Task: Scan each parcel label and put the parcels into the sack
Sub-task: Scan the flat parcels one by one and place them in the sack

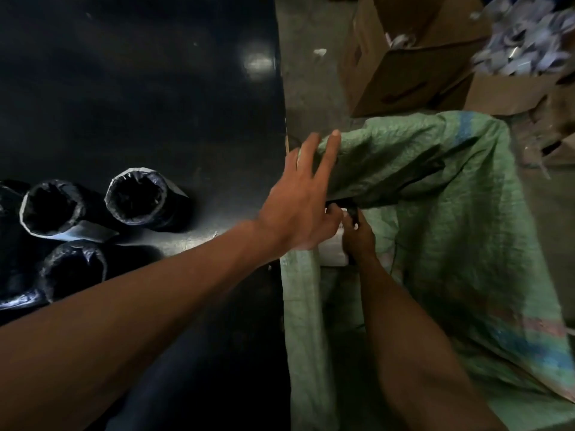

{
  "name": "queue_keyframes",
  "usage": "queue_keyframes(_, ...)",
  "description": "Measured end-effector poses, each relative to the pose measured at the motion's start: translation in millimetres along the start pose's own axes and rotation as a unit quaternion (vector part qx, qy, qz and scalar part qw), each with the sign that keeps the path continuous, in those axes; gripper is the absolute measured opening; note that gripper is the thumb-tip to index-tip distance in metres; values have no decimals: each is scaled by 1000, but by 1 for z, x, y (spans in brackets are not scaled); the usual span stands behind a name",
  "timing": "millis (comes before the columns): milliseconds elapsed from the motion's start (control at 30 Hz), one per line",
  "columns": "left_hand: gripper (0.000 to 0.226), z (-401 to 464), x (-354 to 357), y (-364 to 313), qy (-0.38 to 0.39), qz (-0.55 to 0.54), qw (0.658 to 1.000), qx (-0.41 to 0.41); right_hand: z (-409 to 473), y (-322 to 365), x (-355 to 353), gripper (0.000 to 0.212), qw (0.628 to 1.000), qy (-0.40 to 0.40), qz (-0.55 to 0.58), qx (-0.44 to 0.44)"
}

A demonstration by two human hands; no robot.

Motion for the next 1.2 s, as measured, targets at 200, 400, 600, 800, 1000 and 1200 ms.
queue_keyframes(200, 102, 0, 0, 1, 8, -15, 1000, 5, -27, 15, 8, 94, 990, -2, -141, -16)
queue_keyframes(400, 102, -5, 1, 0, 16, -20, 1000, 1, -62, 17, 48, 87, 899, 211, -372, -96)
queue_keyframes(600, 104, -1, 2, 1, 20, -26, 999, -17, -69, 52, 43, 78, 886, 256, -381, -65)
queue_keyframes(800, 102, -2, 2, 0, 32, -24, 999, -14, -64, 55, 38, 88, 837, 340, -426, -51)
queue_keyframes(1000, 92, -17, -9, 3, -20, -4, 999, -25, -65, 68, 9, 89, 847, 289, -434, -99)
queue_keyframes(1200, 69, -63, -36, 38, -87, 0, 993, -78, -97, 135, -56, 61, 889, 150, -390, -185)
Point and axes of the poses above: each hand's wrist, its own z-axis towards the middle knuckle, its own x-axis out of the palm, y = z × x, the point moved 8 cm from there along z, towards the middle knuckle, and after that the axes turned 13 degrees about -x, right-handed, at the moved point
